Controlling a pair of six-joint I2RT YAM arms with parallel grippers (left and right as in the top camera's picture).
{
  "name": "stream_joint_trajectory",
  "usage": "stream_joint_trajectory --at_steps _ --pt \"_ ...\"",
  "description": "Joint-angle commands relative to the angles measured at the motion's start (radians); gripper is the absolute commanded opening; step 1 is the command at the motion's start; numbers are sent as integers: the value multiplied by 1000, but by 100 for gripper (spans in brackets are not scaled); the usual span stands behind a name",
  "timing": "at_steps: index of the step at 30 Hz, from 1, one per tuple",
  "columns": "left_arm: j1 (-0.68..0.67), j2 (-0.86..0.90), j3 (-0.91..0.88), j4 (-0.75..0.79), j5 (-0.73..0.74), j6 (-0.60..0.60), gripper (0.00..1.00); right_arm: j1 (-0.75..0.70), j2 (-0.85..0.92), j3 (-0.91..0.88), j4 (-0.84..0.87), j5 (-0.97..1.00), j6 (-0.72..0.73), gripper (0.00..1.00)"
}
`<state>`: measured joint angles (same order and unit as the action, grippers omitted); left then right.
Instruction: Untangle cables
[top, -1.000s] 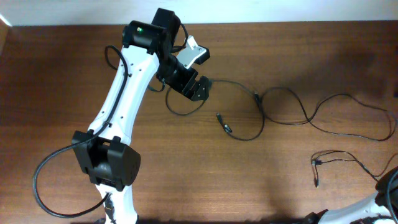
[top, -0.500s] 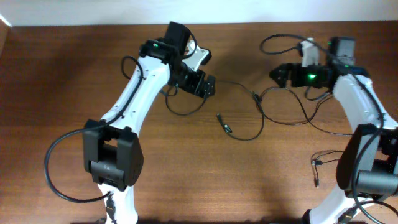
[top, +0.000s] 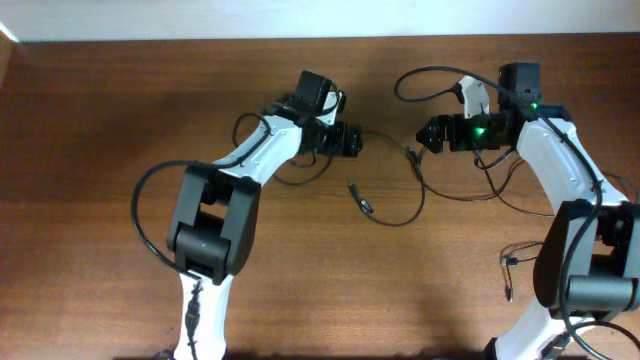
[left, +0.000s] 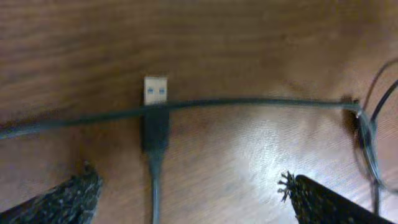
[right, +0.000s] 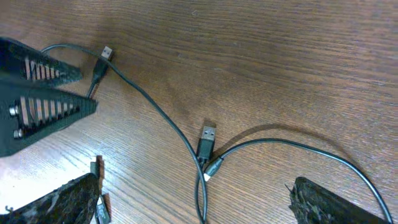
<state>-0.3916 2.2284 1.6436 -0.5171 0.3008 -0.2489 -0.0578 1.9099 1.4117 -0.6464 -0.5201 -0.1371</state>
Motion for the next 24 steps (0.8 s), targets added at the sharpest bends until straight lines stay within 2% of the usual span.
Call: stream_joint_trajectory --at_steps 1,8,10,11,12,15,16,19,21,24 --pt "-2 21 -9 62 -10 -77 99 6 4 4 10 10 -4 99" --pt "-2 21 -8 80 -35 -43 100 6 4 4 14 10 -5 99" --pt "-2 5 9 40 -32 151 95 6 4 4 14 47 -5 99" --pt "-2 -10 12 29 -32 230 95 6 4 4 14 57 -5 99" --pt "-2 -32 12 31 -33 343 100 6 4 4 15 63 -5 99" --pt "-1 -38 12 49 -37 689 99 6 4 4 22 62 -5 99" --pt "-1 -38 12 63 -48 730 99 6 4 4 22 62 -5 99" --pt "-1 -38 12 127 -125 744 99 6 4 4 22 62 -5 99" --pt "-3 -35 12 163 -126 819 99 6 4 4 22 62 -5 99" --pt "-14 -31 8 201 -122 819 99 6 4 4 26 62 -5 99"
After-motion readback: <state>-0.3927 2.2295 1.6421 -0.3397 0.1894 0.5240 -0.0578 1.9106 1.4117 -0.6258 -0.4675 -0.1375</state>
